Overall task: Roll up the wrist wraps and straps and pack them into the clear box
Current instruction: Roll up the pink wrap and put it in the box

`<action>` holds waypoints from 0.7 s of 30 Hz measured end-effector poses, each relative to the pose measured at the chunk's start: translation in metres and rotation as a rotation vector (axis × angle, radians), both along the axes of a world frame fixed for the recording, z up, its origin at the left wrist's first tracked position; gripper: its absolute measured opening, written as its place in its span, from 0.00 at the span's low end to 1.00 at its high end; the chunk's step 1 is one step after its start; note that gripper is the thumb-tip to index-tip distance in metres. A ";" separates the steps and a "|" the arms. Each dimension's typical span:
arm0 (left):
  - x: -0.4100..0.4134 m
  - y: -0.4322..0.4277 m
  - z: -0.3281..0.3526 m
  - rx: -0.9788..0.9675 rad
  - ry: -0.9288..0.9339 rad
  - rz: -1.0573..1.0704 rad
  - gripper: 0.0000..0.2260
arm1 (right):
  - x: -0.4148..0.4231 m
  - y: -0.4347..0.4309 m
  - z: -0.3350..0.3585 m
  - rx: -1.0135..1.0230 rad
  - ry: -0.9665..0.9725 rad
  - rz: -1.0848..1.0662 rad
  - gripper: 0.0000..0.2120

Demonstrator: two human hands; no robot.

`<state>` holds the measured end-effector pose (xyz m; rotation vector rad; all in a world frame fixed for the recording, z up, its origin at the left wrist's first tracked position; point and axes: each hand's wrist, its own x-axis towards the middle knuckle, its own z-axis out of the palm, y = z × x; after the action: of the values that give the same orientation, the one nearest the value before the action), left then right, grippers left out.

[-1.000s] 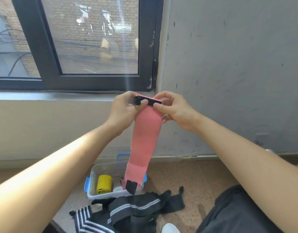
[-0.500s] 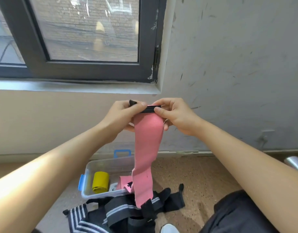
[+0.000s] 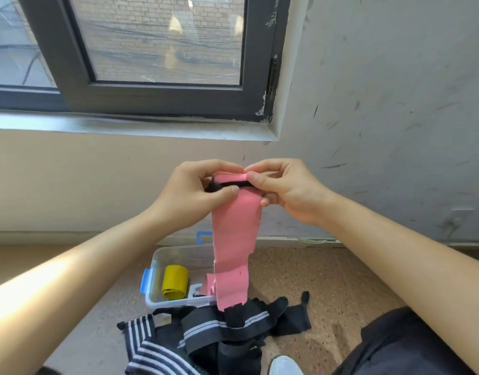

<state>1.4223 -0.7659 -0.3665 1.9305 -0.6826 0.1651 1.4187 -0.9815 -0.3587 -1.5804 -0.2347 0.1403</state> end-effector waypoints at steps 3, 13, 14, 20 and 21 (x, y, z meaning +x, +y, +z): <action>-0.008 0.010 0.009 -0.069 0.274 -0.014 0.13 | -0.004 0.005 0.002 -0.027 -0.075 0.009 0.08; -0.023 0.014 0.029 -0.193 0.204 0.084 0.09 | -0.014 0.026 0.023 -0.115 -0.391 -0.062 0.15; -0.023 0.014 0.029 -0.205 0.170 0.099 0.09 | -0.015 0.028 0.023 -0.122 -0.376 -0.057 0.14; -0.024 0.021 0.023 -0.106 -0.183 0.160 0.08 | -0.023 0.032 0.030 -0.083 -0.161 0.083 0.16; -0.025 0.022 0.022 -0.089 -0.230 0.167 0.09 | -0.024 0.032 0.032 -0.074 -0.168 0.081 0.16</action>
<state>1.3977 -0.7441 -0.3447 1.8986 -0.6518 0.5192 1.3948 -0.9491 -0.3271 -1.6586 -0.4292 0.0796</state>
